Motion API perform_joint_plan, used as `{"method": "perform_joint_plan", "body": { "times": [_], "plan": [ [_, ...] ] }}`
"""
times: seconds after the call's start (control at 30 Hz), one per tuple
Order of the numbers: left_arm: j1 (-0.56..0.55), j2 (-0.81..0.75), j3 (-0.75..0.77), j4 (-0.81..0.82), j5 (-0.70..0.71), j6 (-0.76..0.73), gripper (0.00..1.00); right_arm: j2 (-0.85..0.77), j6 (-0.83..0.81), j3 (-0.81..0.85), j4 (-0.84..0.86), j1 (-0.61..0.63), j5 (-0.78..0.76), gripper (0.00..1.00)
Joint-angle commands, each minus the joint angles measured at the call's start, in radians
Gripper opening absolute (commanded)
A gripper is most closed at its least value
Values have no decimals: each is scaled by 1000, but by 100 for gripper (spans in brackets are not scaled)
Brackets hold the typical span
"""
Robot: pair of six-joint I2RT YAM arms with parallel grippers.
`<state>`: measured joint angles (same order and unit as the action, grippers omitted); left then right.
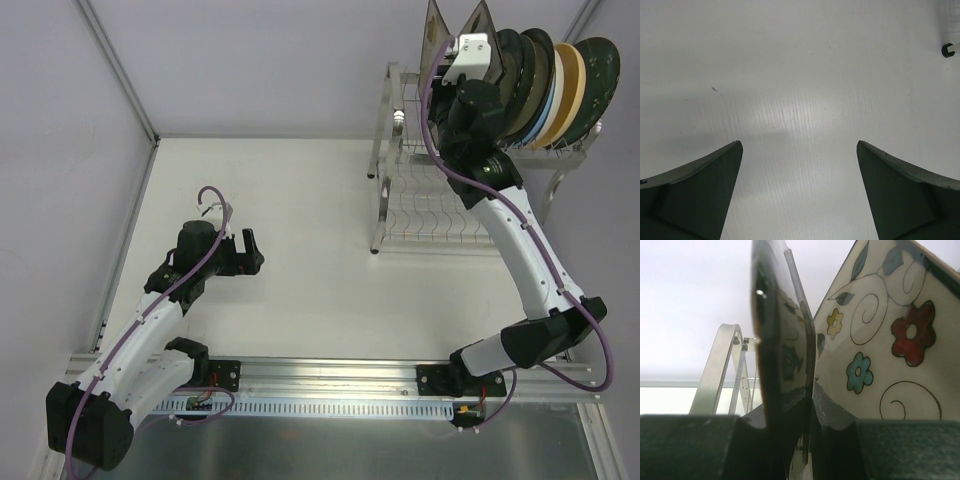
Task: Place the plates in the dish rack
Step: Insert the plate into the dish rack
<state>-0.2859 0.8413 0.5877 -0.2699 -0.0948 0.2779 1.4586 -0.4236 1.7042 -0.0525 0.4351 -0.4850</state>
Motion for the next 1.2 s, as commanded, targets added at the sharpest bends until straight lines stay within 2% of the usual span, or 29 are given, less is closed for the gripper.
{"method": "perform_joint_plan", "body": {
  "times": [0.0, 0.23, 0.6, 0.77, 0.83, 0.87, 1.17],
  "plan": [
    [10, -15, 18, 23, 1, 4, 99, -17, 69, 110, 13, 4, 17, 1],
    [10, -13, 17, 23, -2, 6, 99, -27, 143, 127, -70, 4, -18, 1],
    [10, -5, 18, 21, -10, 7, 99, -69, 272, 40, -112, 5, -89, 3],
    [11, -5, 18, 21, -11, 9, 99, -86, 305, -15, -119, 4, -92, 7],
    [10, -7, 17, 21, -10, 9, 99, -93, 312, -31, -116, 4, -92, 10],
    [10, -7, 18, 21, -13, 9, 99, -93, 312, -43, -121, 5, -92, 16],
    [10, -10, 17, 21, -16, 10, 99, -81, 316, -71, -135, 2, -98, 20]
  ]
}}
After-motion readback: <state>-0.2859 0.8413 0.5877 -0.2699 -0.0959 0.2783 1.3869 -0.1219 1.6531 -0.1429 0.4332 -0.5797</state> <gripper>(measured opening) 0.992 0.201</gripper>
